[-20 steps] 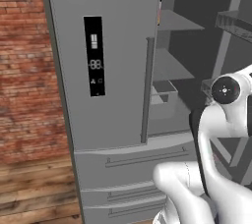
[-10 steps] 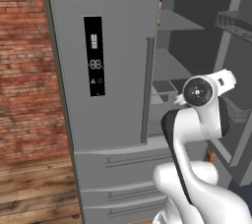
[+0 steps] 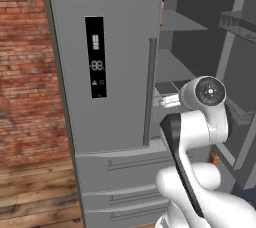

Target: Open the fridge, grab two sodas, and place both sodas inside the bowl with ice on the dining counter.

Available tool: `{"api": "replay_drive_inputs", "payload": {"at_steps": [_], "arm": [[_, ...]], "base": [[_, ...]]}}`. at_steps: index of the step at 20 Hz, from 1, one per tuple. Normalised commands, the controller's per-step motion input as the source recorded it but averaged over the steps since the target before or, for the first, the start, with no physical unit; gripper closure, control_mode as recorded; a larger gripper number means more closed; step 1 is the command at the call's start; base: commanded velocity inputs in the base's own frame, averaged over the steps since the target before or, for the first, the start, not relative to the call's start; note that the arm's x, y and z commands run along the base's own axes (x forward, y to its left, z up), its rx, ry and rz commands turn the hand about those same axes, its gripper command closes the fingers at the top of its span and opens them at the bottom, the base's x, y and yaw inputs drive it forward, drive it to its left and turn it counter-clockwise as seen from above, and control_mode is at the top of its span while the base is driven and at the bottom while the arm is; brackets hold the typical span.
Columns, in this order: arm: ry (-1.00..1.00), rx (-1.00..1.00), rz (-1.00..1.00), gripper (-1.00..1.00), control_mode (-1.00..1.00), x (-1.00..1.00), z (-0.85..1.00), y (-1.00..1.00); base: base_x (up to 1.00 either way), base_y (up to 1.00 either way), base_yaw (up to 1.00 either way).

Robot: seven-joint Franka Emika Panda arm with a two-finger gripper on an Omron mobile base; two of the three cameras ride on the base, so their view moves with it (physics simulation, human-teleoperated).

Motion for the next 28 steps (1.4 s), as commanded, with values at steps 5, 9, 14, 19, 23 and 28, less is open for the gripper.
{"api": "replay_drive_inputs", "payload": {"at_steps": [5,9,14,19,23,28], "arm": [[0.03,0.21,0.00,-1.00,-1.00,0.56,0.29,0.02],[0.12,0.11,0.00,-1.00,-1.00,0.69,0.33,0.03],[0.12,0.10,0.00,-1.00,-1.00,0.48,0.19,0.15],[0.08,0.05,0.00,-1.00,-1.00,0.29,0.01,0.31],[0.00,0.00,0.00,-1.00,-1.00,0.17,0.00,0.41],[-0.05,0.00,0.00,-1.00,-1.00,0.17,-0.02,0.23]], "base": [[0.00,0.00,0.00],[0.00,0.00,0.00],[0.00,0.00,0.00],[0.00,0.00,0.00],[0.00,0.00,0.00],[0.00,0.00,0.00]]}}
